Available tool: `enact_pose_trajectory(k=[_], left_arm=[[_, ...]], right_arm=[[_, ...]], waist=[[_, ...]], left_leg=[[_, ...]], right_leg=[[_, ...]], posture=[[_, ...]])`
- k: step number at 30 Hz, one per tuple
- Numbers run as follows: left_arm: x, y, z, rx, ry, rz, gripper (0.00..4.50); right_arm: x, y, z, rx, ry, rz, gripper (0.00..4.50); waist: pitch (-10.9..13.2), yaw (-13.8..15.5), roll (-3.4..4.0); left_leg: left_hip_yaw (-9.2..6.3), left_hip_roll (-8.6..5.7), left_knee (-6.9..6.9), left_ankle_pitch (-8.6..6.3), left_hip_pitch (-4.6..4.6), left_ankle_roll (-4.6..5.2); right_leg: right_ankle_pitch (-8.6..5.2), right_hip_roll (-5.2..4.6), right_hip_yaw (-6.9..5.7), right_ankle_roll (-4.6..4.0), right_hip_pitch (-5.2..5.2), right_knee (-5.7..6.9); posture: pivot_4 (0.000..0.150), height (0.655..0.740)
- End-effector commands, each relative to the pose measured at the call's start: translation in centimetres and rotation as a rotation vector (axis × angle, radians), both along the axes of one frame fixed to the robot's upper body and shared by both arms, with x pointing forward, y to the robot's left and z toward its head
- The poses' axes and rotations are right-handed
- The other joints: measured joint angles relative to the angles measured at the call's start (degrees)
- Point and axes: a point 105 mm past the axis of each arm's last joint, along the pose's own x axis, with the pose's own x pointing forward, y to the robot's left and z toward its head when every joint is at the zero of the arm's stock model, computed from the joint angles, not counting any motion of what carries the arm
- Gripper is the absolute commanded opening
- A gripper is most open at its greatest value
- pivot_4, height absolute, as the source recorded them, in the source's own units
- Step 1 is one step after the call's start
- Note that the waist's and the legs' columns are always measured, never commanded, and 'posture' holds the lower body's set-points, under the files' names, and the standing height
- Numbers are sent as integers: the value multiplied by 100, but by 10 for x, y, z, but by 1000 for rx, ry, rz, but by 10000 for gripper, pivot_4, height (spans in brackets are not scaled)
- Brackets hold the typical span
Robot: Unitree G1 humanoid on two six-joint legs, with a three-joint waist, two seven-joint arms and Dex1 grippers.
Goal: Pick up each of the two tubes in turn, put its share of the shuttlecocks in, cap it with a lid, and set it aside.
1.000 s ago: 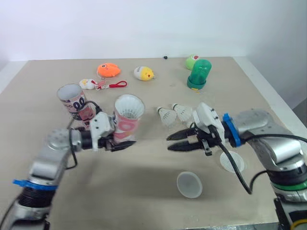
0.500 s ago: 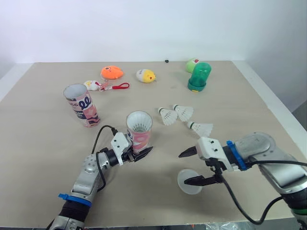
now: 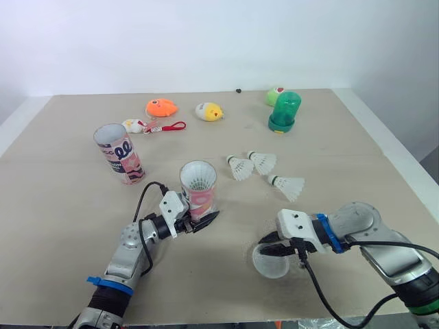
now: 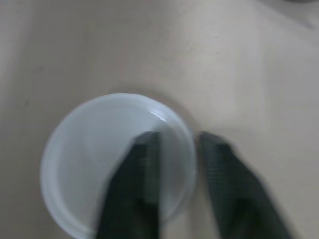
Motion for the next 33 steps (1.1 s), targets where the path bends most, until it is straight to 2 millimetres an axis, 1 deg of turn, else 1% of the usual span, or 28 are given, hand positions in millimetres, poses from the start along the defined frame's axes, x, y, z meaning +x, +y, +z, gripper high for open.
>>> enact_pose_trajectory(k=[1,4,6,9,10,11,12,13,15,17,19,21,25,28,33], left_arm=[[-12,1,-39,42,171,-15,34070],[-12,1,-39,45,175,-17,34070],[-11,1,-39,45,176,-17,34070],[-8,0,-38,44,175,-13,34070],[-8,0,-39,47,173,-9,34070],[-7,0,-39,51,169,-6,34070],[-7,0,-40,54,166,-3,34070],[-6,-1,-40,54,166,-2,34070],[-6,-2,-40,52,168,-1,34070],[-6,-2,-40,52,168,1,34070],[-5,-1,-40,63,164,8,34070],[-5,0,-40,68,162,12,34070],[-5,0,-41,72,161,18,34070],[-6,0,-41,72,162,24,34070],[-7,0,-42,71,164,27,34070]], right_arm=[[0,-2,9,-3,-22,12,502],[5,1,20,27,-36,3,502],[11,7,35,73,-55,0,502],[32,28,88,222,-143,-11,502],[39,38,110,277,-185,-4,502],[43,48,129,329,-223,8,502],[45,54,142,361,-244,17,502],[47,64,159,404,-285,41,502],[51,80,183,437,-366,78,502],[55,92,196,437,-422,103,502],[57,109,203,428,-453,140,502],[59,118,205,421,-461,155,502],[67,134,190,344,-485,180,502],[67,137,180,300,-481,202,502],[66,136,169,244,-472,226,502]], waist=[[-6,0,-2],[-10,0,2],[-11,0,5],[-9,-25,8],[-9,-22,9],[-11,-23,13],[-18,-25,22],[-20,-9,17],[-24,5,14],[-26,14,18],[-27,8,19],[-27,8,19],[-29,7,15],[-29,7,15],[-29,6,15]], left_leg=[[0,0,-1,0,1,-1],[0,-1,-4,-1,1,-1],[1,-1,-6,-1,2,-1],[1,-2,-6,0,5,-1],[3,-2,-5,-1,9,-1],[-2,-7,-5,0,10,-1],[-3,-7,-5,0,11,-1],[-7,-6,-9,1,15,0],[-16,-5,-13,1,17,0],[-14,-8,-19,0,17,-1],[-13,-10,-21,0,13,-1],[-8,-10,-21,0,13,0],[-11,-9,-20,1,14,1],[-8,-10,-20,1,13,1],[-8,-8,-23,1,13,1]], right_leg=[[-1,0,0,0,0,0],[-4,-1,0,0,0,0],[-4,-1,2,0,-1,0],[-1,0,3,-1,0,0],[5,0,8,-2,-2,0],[7,0,8,-2,1,0],[7,0,8,-1,0,0],[7,2,5,-3,2,0],[-1,3,-4,-11,-1,0],[-8,-2,-2,-8,-1,-1],[-10,-7,-2,-6,4,-1],[-9,-9,0,-7,3,-1],[-7,-9,-3,-8,4,-1],[-6,-11,-2,-8,3,-1],[-7,-10,-2,-9,2,-1]], posture=[[1500,7400],[1500,7400],[1500,7400],[1500,7400],[1500,7400],[1500,7400],[1500,7400],[1500,7400],[1500,7400],[1500,7400],[1500,7400],[1500,7400],[1500,7400],[1500,7400],[1500,7400]])
